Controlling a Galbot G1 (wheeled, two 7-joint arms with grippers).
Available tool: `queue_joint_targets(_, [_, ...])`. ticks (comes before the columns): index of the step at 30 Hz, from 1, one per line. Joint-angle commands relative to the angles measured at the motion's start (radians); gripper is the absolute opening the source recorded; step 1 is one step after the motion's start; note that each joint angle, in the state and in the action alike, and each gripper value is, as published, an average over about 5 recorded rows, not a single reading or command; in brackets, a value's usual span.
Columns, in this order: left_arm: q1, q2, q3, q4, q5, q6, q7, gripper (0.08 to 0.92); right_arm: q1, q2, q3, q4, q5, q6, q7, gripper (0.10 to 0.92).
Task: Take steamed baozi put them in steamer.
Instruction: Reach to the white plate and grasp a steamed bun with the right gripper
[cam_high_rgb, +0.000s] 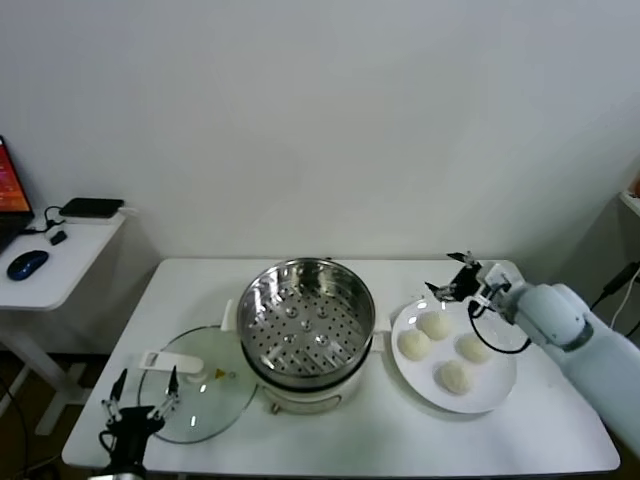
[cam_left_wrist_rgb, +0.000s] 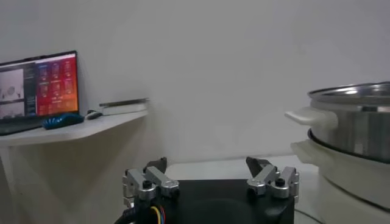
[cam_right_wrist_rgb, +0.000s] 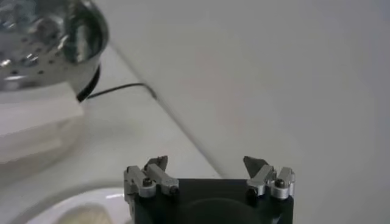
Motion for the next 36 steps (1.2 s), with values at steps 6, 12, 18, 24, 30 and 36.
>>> queue_joint_targets(6, [-0.012, -0.037, 0.015, 0.043, 0.027, -0.021, 0.002, 0.823, 0.854, -0.019, -0.971, -0.241, 0.011, 0.212, -0.45, 0.823])
queue_joint_targets(12, [-0.018, -0.029, 0.017, 0.063, 0.03, -0.026, 0.003, 0.823, 0.98, 0.123, -1.136, -0.345, 0.115, 0.214, -0.465, 0.823])
queue_joint_targets(18, [-0.023, -0.02, 0.015, 0.078, 0.031, -0.028, 0.005, 0.823, 0.963, 0.229, -1.184, -0.409, 0.152, 0.186, -0.46, 0.823])
queue_joint_targets(24, [-0.028, -0.014, 0.012, 0.082, 0.028, -0.026, 0.007, 0.823, 0.895, 0.306, -1.187, -0.501, 0.144, 0.215, -0.481, 0.823])
queue_joint_targets(30, [-0.03, -0.014, 0.006, 0.094, 0.031, -0.026, 0.008, 0.823, 0.804, 0.346, -1.144, -0.566, 0.095, 0.215, -0.475, 0.823])
queue_joint_targets(36, [-0.033, -0.015, -0.002, 0.105, 0.034, -0.031, 0.008, 0.823, 0.723, 0.347, -1.1, -0.571, 0.066, 0.167, -0.43, 0.823])
